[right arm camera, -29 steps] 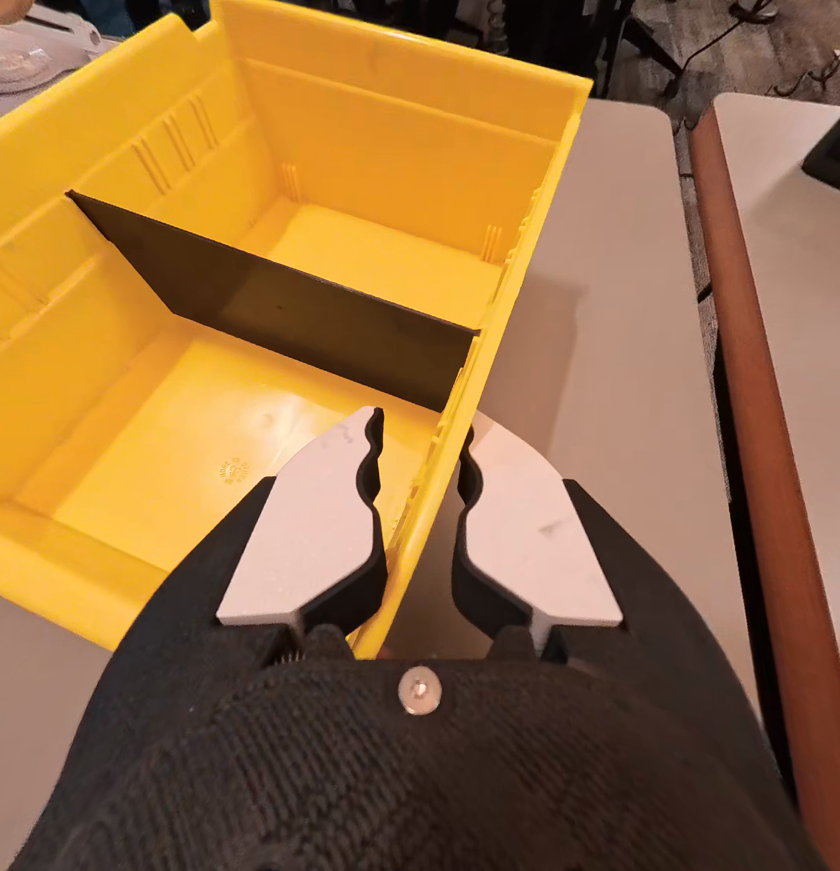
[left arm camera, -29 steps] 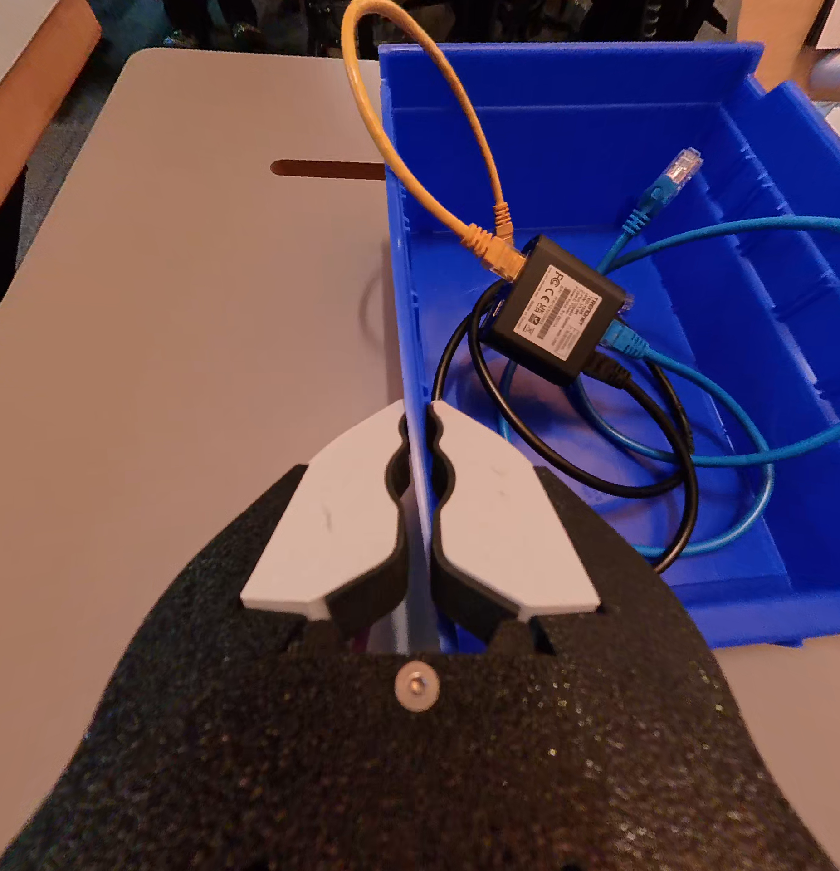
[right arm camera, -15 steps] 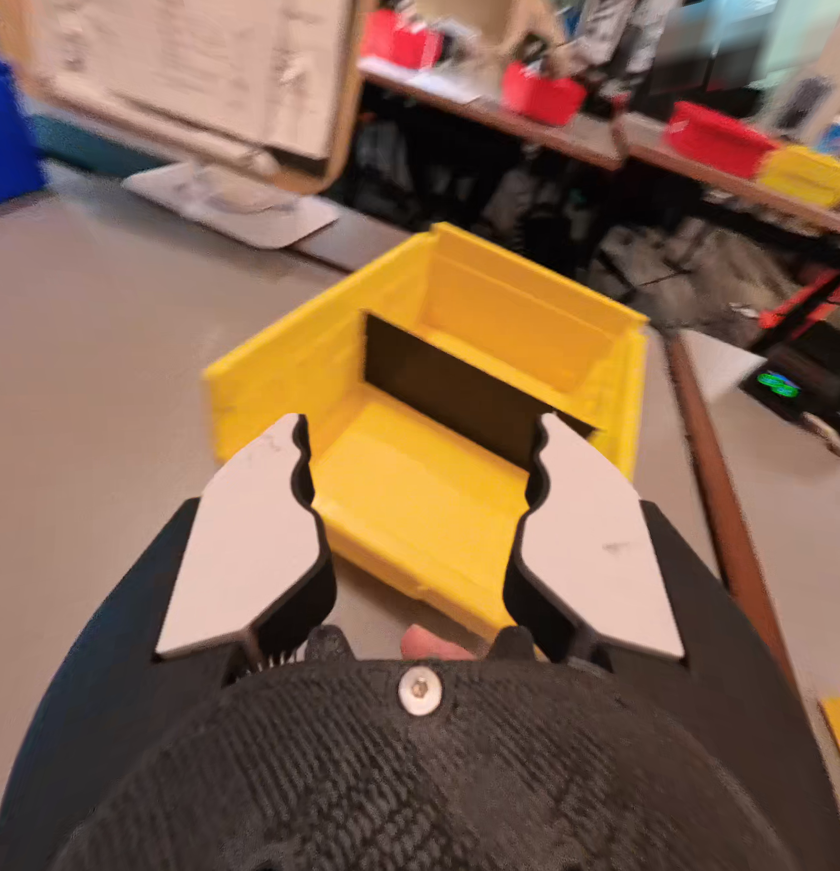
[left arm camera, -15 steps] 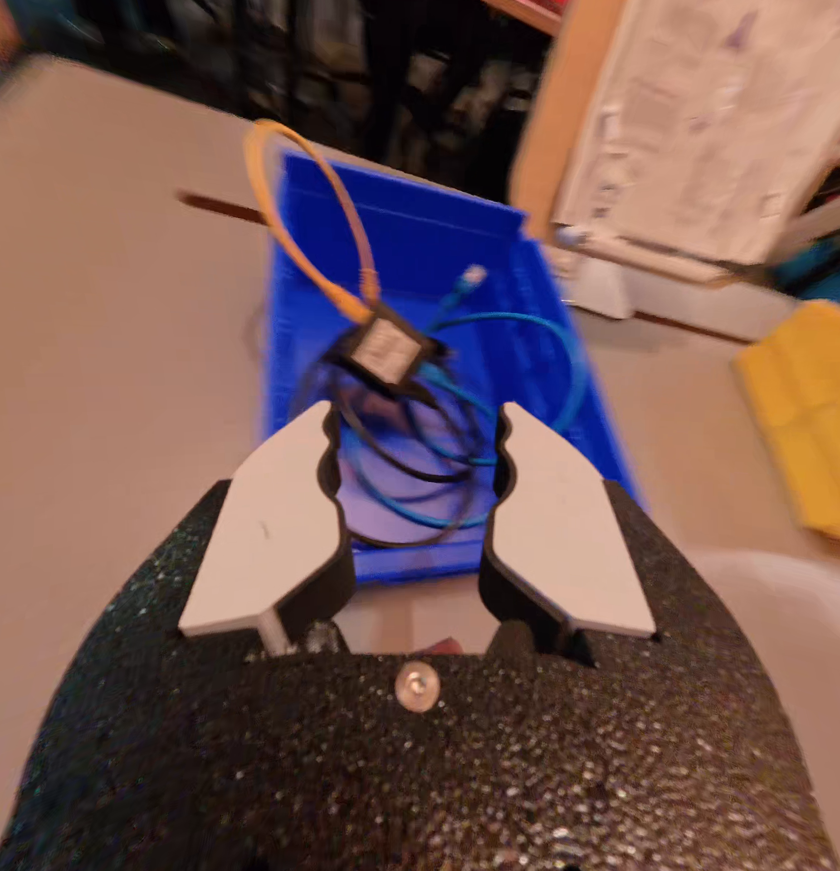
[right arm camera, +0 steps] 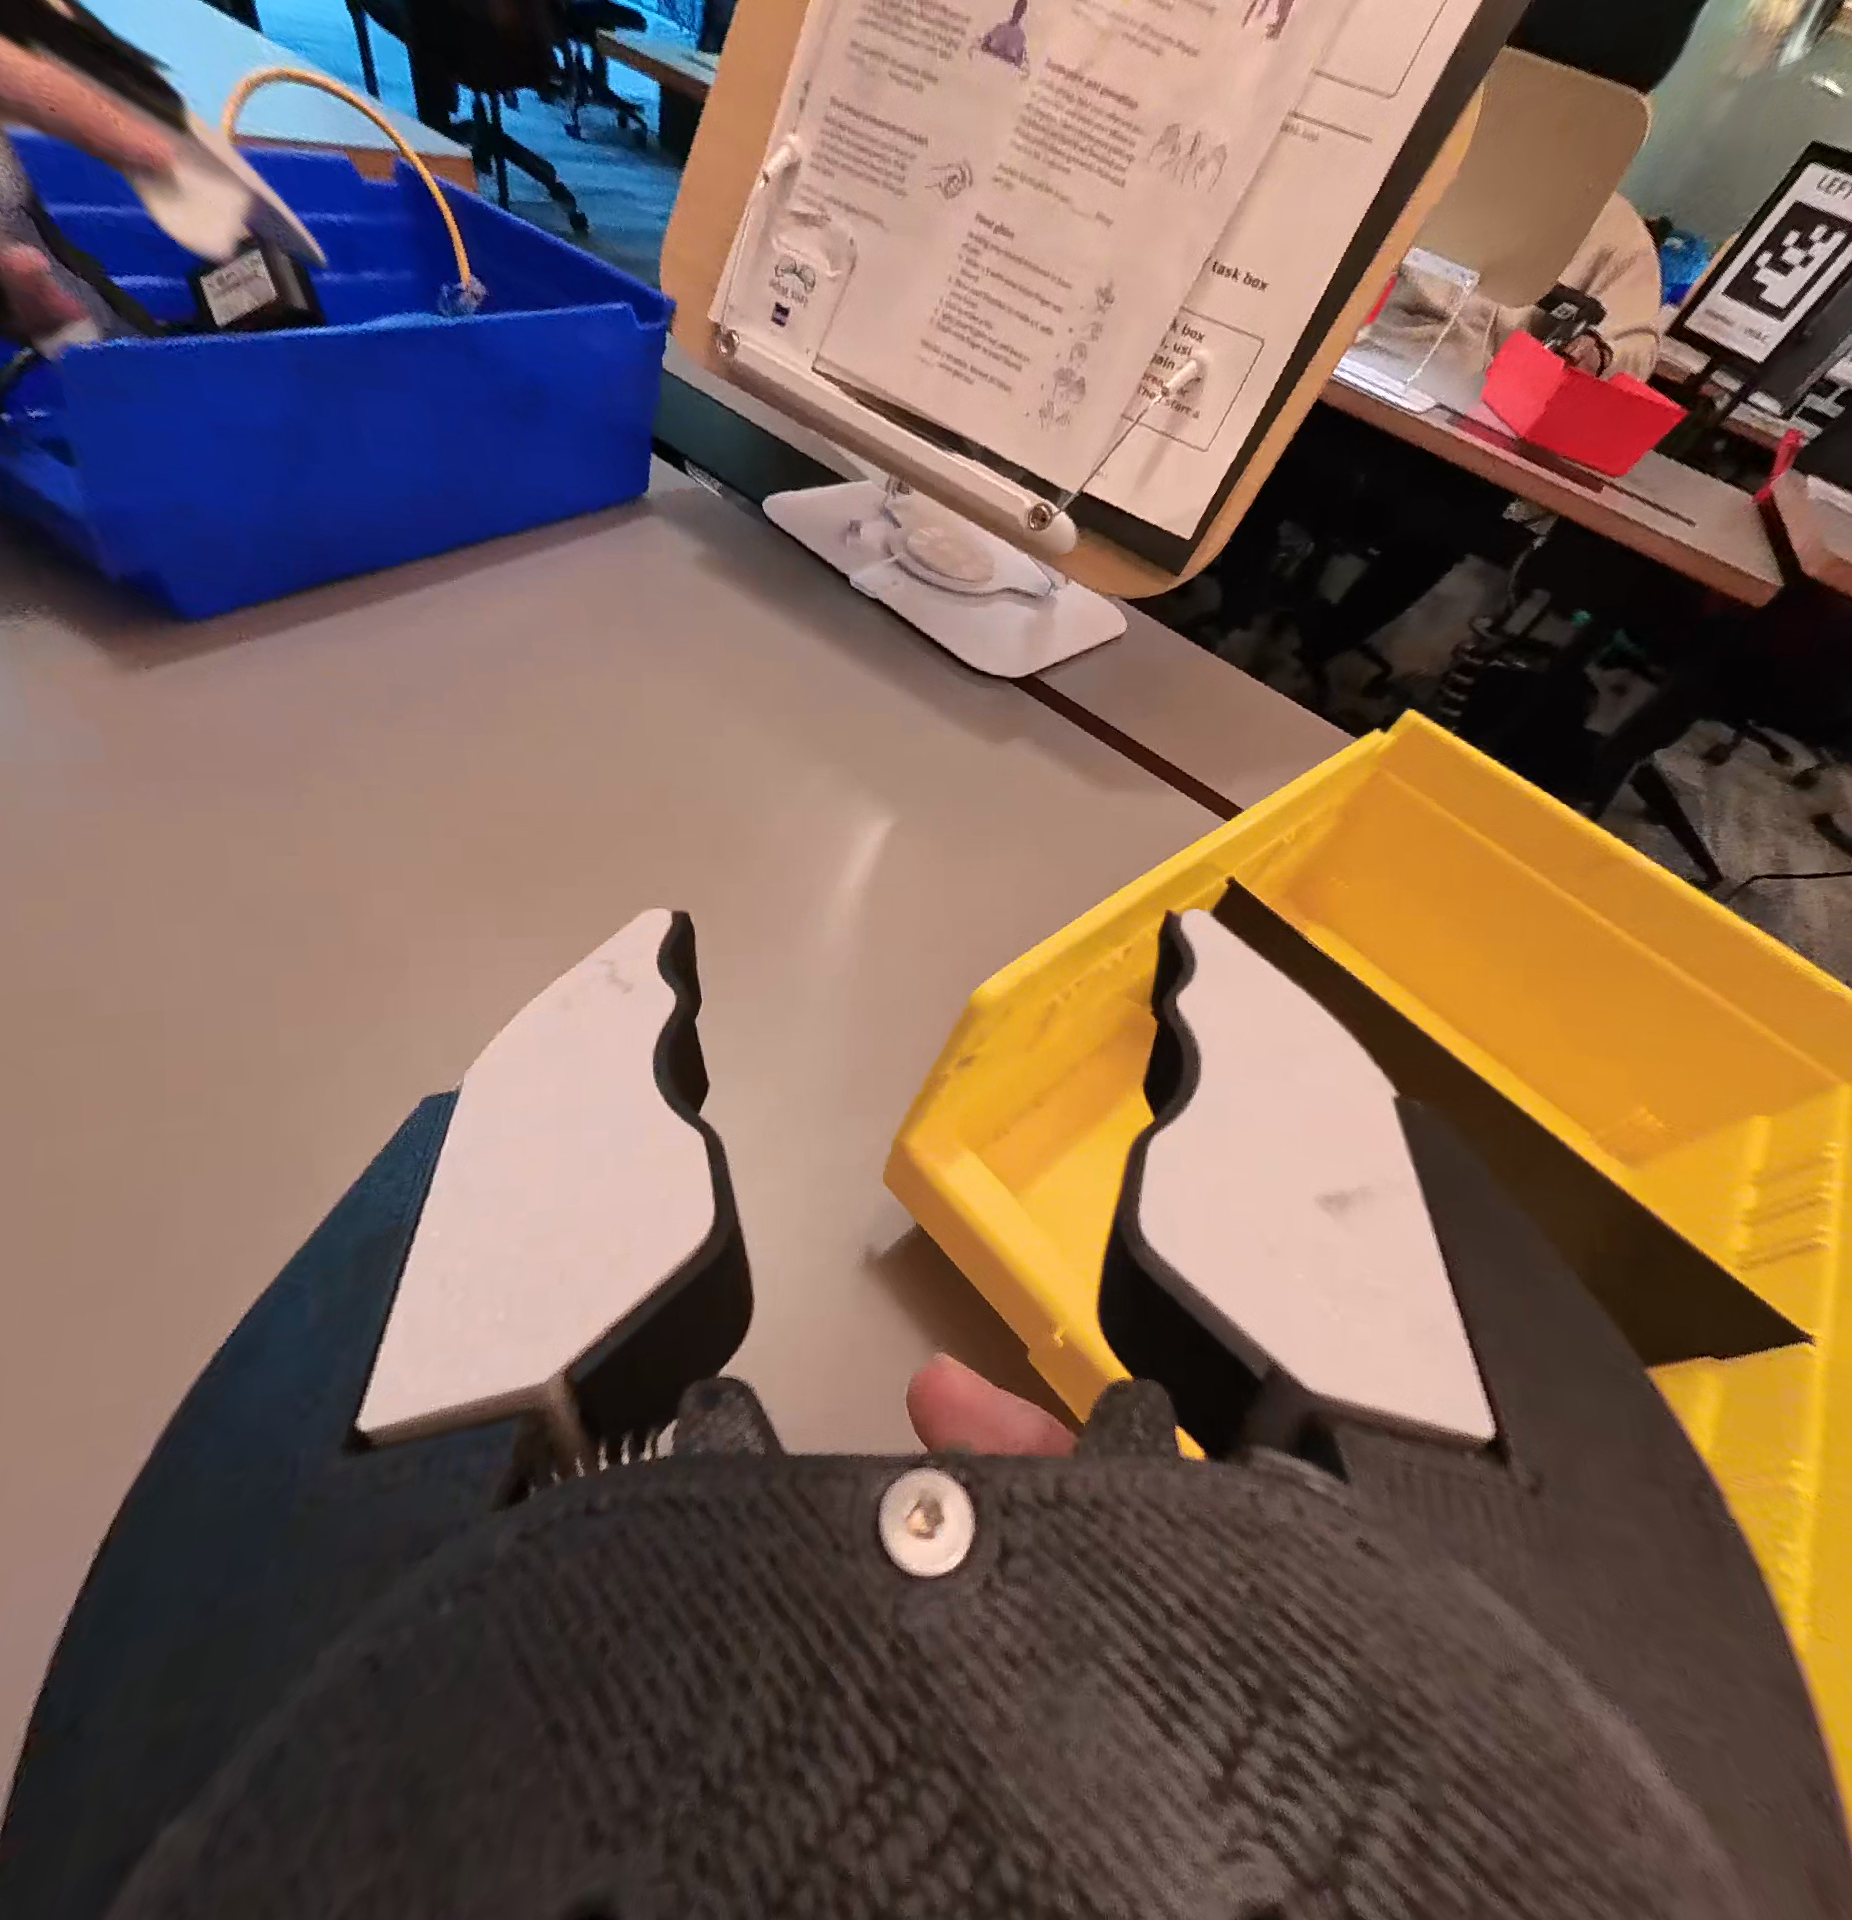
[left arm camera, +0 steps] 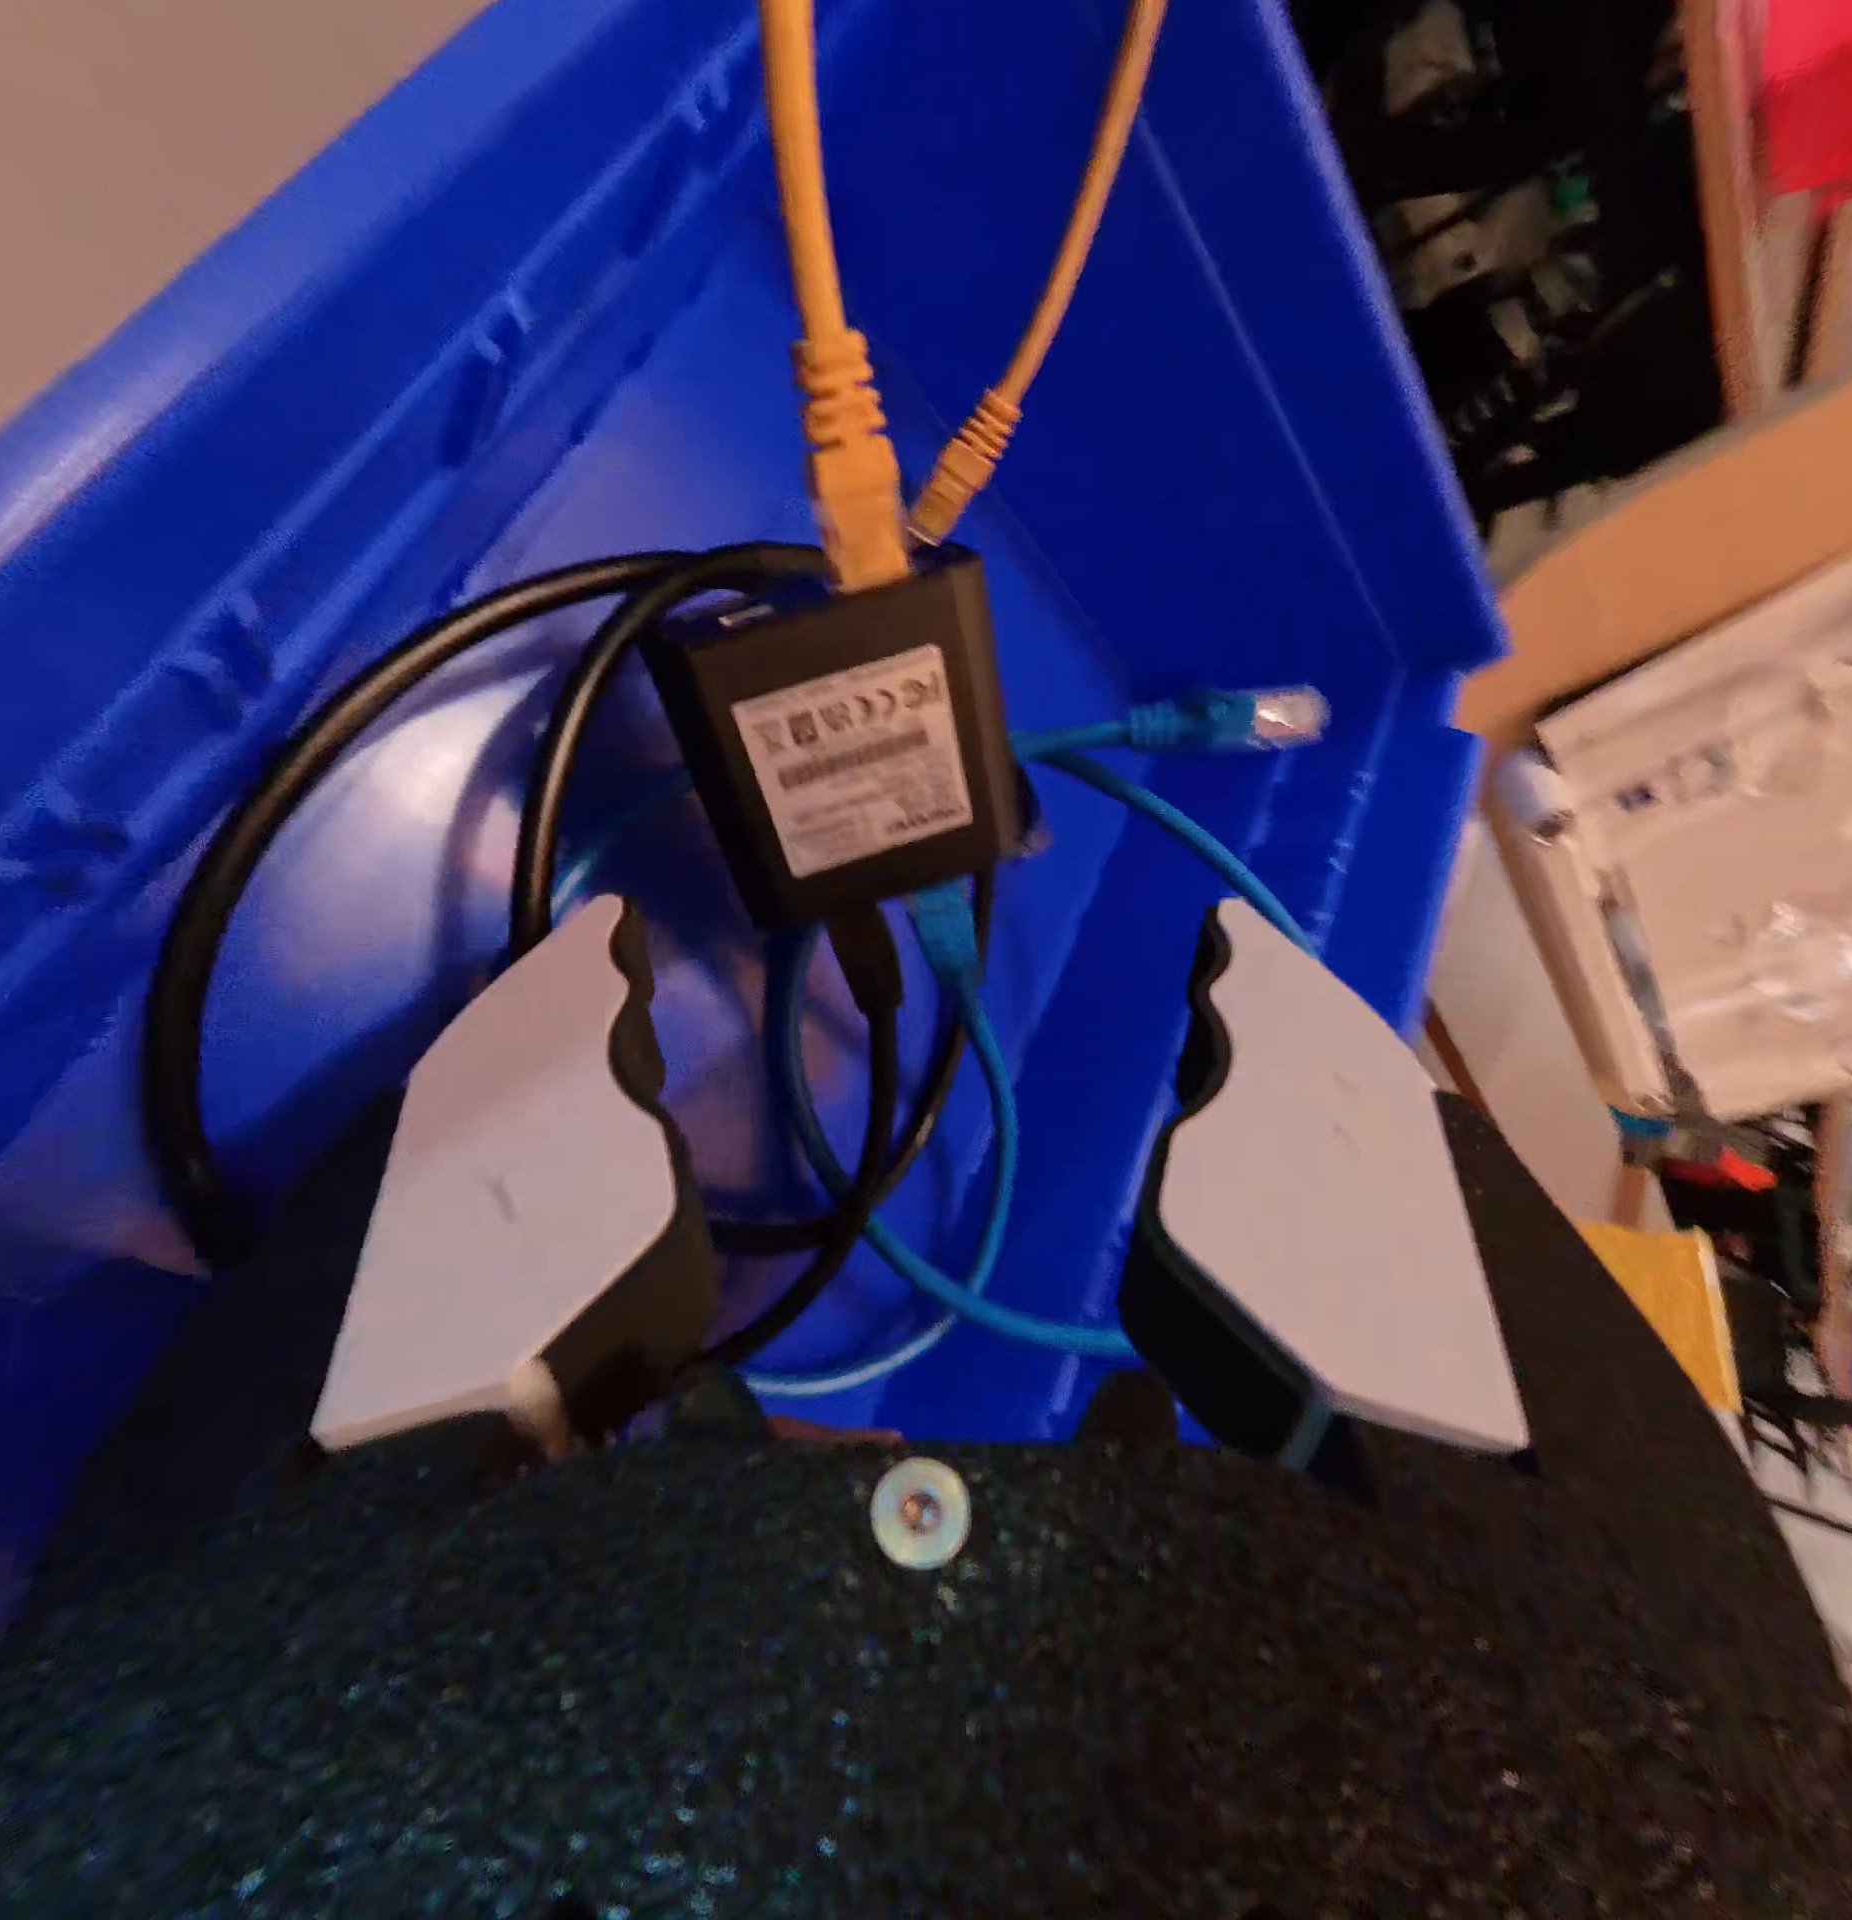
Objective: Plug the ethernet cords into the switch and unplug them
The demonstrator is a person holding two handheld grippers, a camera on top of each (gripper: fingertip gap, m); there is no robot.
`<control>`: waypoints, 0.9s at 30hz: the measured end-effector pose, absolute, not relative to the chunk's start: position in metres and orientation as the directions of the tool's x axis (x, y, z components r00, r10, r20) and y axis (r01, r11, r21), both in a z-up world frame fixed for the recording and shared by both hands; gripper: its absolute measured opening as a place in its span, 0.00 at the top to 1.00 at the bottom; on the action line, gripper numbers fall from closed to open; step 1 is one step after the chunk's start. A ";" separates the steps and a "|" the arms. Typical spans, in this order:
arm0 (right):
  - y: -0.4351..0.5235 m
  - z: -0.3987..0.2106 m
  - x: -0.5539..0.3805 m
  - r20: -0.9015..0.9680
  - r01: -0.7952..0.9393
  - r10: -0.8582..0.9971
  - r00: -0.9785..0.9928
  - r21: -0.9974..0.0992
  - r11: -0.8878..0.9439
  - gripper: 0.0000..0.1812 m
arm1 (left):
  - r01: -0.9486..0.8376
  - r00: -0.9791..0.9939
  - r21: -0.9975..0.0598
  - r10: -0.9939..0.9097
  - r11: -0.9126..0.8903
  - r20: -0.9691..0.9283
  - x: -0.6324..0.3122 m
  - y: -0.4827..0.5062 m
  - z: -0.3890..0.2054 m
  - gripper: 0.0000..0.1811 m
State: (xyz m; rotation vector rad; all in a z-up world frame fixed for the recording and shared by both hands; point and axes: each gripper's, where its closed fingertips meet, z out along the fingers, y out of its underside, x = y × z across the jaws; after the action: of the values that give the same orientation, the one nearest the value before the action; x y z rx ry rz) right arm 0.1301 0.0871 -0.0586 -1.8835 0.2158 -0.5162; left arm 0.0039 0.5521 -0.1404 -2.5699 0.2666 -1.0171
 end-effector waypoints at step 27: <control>0.111 -0.051 0.105 0.261 0.148 -0.319 0.911 -0.930 -0.338 0.56 | -0.273 0.345 -0.911 -0.915 -0.310 0.208 0.028 0.482 0.021 0.65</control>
State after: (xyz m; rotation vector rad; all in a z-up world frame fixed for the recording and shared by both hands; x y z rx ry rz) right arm 0.1054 0.1108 -0.0505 -1.8568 0.1268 -0.4782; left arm 0.0284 0.4822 0.0212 -1.7845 1.0535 -0.9807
